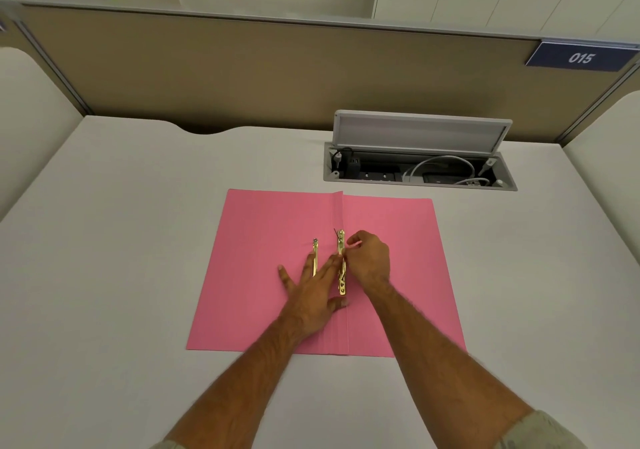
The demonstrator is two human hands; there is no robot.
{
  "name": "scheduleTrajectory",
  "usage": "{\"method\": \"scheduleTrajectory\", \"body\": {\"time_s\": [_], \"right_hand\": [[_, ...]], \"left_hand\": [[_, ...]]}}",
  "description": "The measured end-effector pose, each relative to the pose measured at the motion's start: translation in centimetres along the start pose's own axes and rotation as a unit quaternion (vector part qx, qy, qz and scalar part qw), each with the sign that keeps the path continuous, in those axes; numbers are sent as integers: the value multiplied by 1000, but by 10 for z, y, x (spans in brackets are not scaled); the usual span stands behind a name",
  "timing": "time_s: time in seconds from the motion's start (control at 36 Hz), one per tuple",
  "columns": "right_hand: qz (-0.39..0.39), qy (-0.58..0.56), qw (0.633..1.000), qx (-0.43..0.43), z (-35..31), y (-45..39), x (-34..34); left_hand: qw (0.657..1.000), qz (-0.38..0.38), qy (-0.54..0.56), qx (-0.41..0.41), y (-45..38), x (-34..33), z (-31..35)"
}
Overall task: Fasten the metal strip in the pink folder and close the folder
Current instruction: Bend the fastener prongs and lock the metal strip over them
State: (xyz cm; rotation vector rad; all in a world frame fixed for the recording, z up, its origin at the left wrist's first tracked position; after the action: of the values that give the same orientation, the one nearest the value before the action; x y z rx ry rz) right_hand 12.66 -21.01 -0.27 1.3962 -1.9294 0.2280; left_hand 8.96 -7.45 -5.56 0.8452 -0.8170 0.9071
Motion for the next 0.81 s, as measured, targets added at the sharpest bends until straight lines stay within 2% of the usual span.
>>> {"method": "scheduleTrajectory", "body": {"time_s": [0.17, 0.33, 0.5, 0.81], "right_hand": [[-38, 29, 994, 97, -23, -11, -9], [-45, 72, 986, 142, -31, -18, -11], [-28, 62, 989, 134, -23, -30, -5], [-43, 52, 992, 103, -15, -46, -6]], "left_hand": [[999, -12, -30, -14, -4, -4, 1], [999, -19, -36, -8, -5, -5, 2], [999, -30, -37, -3, -4, -5, 1], [998, -52, -45, 0, -2, -3, 5]]}}
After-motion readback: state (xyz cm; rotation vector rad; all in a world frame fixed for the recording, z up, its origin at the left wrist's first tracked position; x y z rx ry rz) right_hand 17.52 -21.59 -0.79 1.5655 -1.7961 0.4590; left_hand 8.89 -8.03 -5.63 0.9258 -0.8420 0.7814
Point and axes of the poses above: each hand's wrist, its own y-axis away from the middle knuckle, its own x-axis out of the back of the hand, z = x × y, the point moved 10 cm from there along -y, towards the middle knuckle, and after that the axes turned 2 degrees about x, right-handed, at the moved point
